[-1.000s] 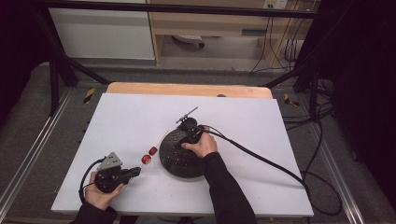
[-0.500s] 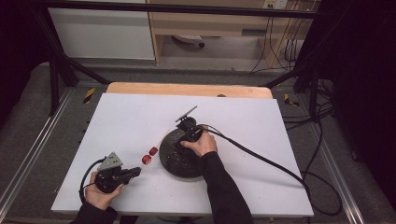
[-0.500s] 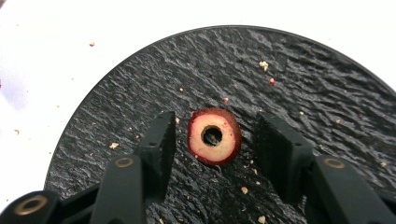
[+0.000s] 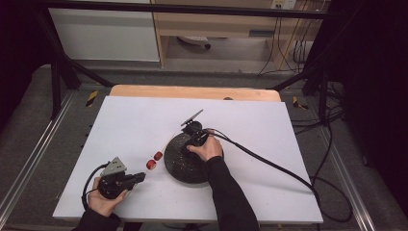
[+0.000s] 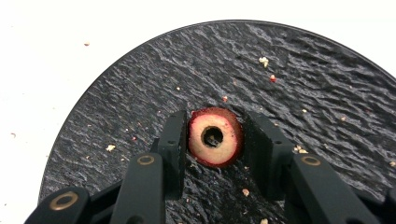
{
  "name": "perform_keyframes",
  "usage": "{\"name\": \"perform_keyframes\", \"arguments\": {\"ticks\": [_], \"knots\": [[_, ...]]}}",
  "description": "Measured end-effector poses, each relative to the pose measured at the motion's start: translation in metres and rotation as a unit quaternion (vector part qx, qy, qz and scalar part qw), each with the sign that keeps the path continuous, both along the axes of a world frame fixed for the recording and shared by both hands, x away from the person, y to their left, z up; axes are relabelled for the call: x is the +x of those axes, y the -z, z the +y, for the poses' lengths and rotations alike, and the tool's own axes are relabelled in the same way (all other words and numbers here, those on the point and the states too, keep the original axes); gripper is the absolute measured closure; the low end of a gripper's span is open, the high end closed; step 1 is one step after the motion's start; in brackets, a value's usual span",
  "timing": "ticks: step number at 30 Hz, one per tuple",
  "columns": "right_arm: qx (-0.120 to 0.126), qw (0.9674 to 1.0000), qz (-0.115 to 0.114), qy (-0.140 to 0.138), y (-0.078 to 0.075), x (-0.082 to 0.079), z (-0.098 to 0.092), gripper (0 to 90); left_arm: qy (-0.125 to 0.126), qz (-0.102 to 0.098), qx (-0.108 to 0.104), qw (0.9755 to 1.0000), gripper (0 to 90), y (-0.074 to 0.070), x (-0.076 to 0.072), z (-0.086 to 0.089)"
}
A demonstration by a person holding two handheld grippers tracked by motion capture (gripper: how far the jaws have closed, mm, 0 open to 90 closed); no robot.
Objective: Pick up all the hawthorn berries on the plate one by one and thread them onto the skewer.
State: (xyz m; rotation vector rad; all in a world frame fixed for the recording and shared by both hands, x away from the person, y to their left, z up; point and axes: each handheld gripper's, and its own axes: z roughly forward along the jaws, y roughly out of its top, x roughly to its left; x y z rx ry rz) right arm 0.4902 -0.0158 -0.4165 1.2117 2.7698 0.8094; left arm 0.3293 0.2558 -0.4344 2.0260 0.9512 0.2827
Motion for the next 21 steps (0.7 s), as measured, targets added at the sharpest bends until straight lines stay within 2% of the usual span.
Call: {"name": "perform_keyframes", "arguments": {"ticks": [9, 21], "knots": [[0.005, 1.0, 0.002, 0.008, -0.002, -0.001, 0.0, 62.2, 0.0, -0.001, 0.0, 1.0, 88.9, 0.0, 0.0, 0.0], [0.011, 0.9999, -0.002, 0.009, -0.016, -0.008, -0.005, 62.5, -0.001, -0.003, 0.0, 1.0, 88.9, 0.0, 0.0, 0.0]]}}
